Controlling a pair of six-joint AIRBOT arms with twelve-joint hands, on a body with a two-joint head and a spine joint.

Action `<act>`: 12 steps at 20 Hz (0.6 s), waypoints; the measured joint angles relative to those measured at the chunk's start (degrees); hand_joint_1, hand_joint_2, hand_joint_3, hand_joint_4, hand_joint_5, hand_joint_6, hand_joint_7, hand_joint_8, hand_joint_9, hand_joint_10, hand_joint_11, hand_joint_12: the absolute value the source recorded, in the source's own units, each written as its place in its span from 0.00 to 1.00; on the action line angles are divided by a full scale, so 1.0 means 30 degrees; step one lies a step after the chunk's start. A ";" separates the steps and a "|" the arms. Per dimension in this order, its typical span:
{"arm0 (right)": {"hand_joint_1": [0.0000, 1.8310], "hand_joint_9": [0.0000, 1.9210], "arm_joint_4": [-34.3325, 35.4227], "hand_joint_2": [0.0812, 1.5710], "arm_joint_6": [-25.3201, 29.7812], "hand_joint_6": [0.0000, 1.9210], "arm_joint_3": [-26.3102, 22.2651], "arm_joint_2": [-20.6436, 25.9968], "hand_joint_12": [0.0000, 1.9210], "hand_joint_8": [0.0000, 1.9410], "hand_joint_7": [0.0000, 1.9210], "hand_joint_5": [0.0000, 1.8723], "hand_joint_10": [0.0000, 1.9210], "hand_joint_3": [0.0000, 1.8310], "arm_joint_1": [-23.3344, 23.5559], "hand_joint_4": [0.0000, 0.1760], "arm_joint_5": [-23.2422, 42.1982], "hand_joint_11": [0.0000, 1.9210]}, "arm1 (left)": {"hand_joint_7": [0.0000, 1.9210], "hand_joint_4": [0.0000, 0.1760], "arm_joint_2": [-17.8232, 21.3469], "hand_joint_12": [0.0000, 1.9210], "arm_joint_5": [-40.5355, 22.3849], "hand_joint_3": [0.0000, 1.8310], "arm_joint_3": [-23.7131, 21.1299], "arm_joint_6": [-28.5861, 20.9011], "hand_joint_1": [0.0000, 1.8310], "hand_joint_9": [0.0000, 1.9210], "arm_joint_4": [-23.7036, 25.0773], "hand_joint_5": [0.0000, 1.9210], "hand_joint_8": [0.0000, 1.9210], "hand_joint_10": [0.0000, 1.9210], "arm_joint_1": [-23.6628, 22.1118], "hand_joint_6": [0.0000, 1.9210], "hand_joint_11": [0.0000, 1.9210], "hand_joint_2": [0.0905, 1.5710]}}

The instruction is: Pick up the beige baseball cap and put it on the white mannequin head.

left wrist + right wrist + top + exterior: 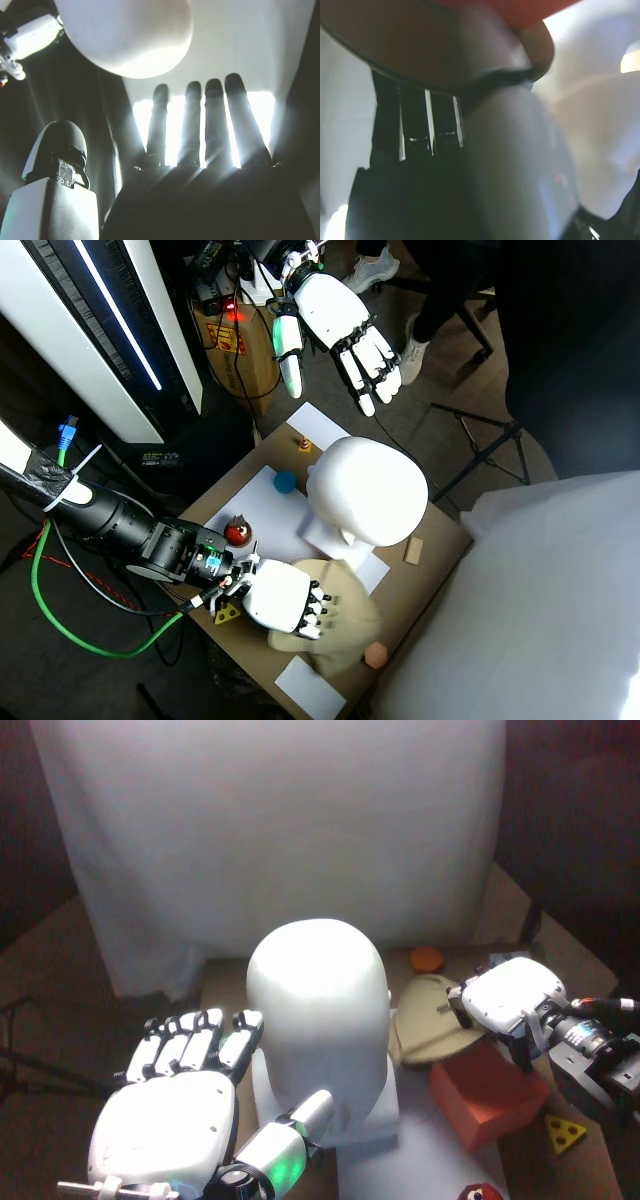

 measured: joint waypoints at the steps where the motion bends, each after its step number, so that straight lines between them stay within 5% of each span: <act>1: 0.74 0.40 0.0000 0.76 0.0015 0.60 0.0124 -0.0051 0.85 0.68 0.40 0.40 0.80 0.00 0.0029 0.00 0.0029 0.41 | 0.06 0.70 0.0000 0.20 0.0000 0.00 0.0000 0.0000 0.00 0.05 -0.0007 0.10 0.00 0.00 0.0000 0.00 0.00 0.70; 12: 0.74 0.42 0.0896 0.75 0.0095 0.62 0.1647 -0.0226 0.82 0.65 0.40 0.41 0.78 0.00 0.1479 0.00 0.3577 0.41 | 0.06 0.69 0.0000 0.22 -0.0117 0.00 0.0000 -0.0087 0.00 0.05 -0.0386 0.09 0.00 0.00 0.0000 0.00 0.00 0.71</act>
